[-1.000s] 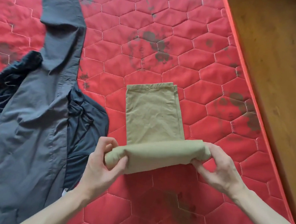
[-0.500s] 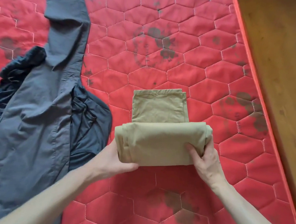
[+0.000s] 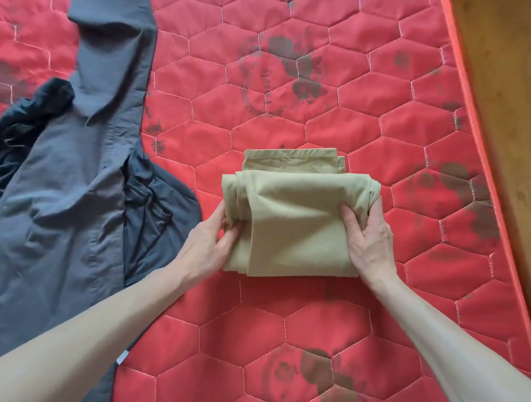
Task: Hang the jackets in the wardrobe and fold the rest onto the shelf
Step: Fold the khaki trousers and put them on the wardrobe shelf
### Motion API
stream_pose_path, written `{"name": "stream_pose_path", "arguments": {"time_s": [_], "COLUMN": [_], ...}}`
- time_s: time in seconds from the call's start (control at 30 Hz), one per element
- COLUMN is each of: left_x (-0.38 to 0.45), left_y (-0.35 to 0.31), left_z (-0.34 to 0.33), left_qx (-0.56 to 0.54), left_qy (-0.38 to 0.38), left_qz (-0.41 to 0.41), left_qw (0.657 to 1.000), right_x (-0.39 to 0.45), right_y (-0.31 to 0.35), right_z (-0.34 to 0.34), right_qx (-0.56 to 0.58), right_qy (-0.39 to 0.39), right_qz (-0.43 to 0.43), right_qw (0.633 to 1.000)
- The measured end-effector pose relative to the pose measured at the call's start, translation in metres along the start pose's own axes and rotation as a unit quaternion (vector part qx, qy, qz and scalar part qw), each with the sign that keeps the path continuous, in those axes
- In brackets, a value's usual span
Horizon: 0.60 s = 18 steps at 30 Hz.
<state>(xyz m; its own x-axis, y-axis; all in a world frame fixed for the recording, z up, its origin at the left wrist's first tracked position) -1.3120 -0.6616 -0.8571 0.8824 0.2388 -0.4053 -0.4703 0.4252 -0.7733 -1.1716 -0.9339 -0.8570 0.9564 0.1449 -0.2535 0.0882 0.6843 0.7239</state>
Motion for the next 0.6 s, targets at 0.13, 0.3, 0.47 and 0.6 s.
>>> {"name": "stream_pose_path", "arguments": {"time_s": [0.13, 0.3, 0.47, 0.6], "left_x": [0.02, 0.032, 0.036, 0.038], "left_y": [-0.004, -0.013, -0.021, -0.027], "left_z": [-0.006, -0.017, -0.017, -0.011], "left_qx": [-0.027, -0.104, -0.018, -0.075], "left_qy": [-0.056, -0.097, -0.148, -0.181], "left_qz": [0.008, 0.082, 0.077, 0.088], "left_qw": [0.998, 0.986, 0.986, 0.977], "right_x": [0.013, 0.03, 0.04, 0.059], "right_y": [0.005, 0.015, 0.027, 0.032], "right_z": [-0.003, -0.005, -0.006, 0.0], "right_qx": [0.008, -0.012, -0.004, 0.015], "right_qy": [-0.017, -0.021, 0.018, 0.059], "right_qz": [-0.026, -0.028, -0.042, -0.087], "right_qw": [0.999, 0.999, 0.999, 0.994]}}
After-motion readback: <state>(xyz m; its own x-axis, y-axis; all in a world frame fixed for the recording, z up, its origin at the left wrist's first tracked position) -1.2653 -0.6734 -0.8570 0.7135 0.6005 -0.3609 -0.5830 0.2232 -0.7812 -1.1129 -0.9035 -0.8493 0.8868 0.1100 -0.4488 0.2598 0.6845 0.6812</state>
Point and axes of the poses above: each hand's wrist, its own x-axis towards the middle knuckle, its own z-axis out of the back of the hand, y = z × x, the point moved 5 cm from there along x, towards the middle knuckle, and after that the axes turned 5 degrees about -z, right-handed, at the moved point
